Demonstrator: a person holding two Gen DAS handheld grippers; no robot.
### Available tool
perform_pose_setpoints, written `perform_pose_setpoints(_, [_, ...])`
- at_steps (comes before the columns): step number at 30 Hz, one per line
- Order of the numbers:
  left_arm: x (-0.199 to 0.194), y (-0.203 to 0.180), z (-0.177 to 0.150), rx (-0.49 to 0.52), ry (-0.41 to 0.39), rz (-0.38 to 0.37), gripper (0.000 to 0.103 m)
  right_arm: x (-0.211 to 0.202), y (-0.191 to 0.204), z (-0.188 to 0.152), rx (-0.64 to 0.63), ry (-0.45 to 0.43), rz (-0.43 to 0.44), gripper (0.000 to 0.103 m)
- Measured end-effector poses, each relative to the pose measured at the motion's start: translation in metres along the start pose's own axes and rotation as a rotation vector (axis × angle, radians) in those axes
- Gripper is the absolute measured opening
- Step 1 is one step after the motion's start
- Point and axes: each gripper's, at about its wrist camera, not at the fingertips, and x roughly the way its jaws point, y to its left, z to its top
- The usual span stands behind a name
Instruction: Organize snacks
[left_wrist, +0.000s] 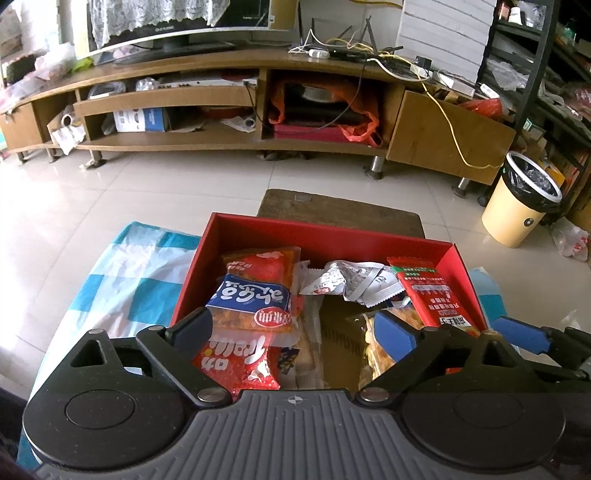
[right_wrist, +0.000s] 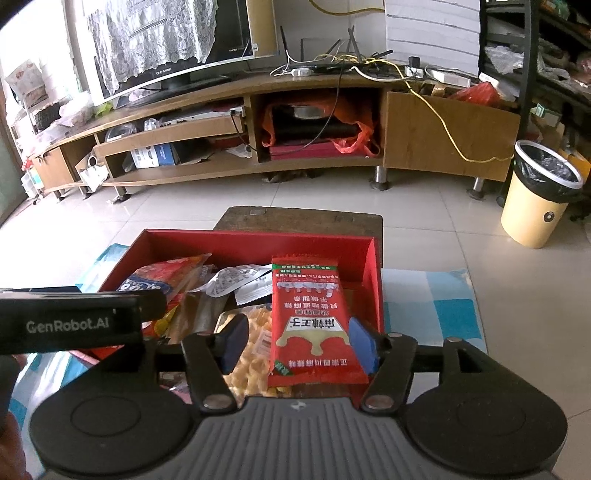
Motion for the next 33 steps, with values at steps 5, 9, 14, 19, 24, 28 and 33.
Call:
perform_pose_setpoints(5, [-0.007,0.001,-0.004,0.005,-0.005,0.005,0.098,-0.009,0.000,-0.003,-0.004,-0.011,-0.008,0.057])
perform_pose_setpoints(9, [-0.010,0.002,-0.009,0.018,0.001,0.020,0.098,-0.019,-0.003,-0.006,0.003,-0.020,-0.020,0.057])
perform_pose_setpoints(14, [-0.016,-0.002,-0.019,0.041,0.006,0.025,0.098,-0.034,-0.008,-0.008,0.031,-0.038,-0.019,0.058])
perform_pose_setpoints(19, [-0.027,-0.007,-0.026,0.055,-0.002,0.022,0.099,-0.045,-0.009,-0.014,0.034,-0.041,-0.024,0.058])
perform_pose_setpoints(24, [-0.034,-0.009,-0.030,0.060,-0.013,0.020,0.101,-0.050,-0.010,-0.020,0.036,-0.033,-0.028,0.058])
perform_pose_setpoints(28, [-0.038,-0.009,-0.033,0.063,-0.018,0.018,0.102,-0.057,-0.010,-0.022,0.035,-0.040,-0.030,0.058])
perform_pose_setpoints(33, [-0.043,-0.008,-0.036,0.060,-0.025,0.018,0.103,-0.063,-0.008,-0.023,0.033,-0.049,-0.030,0.058])
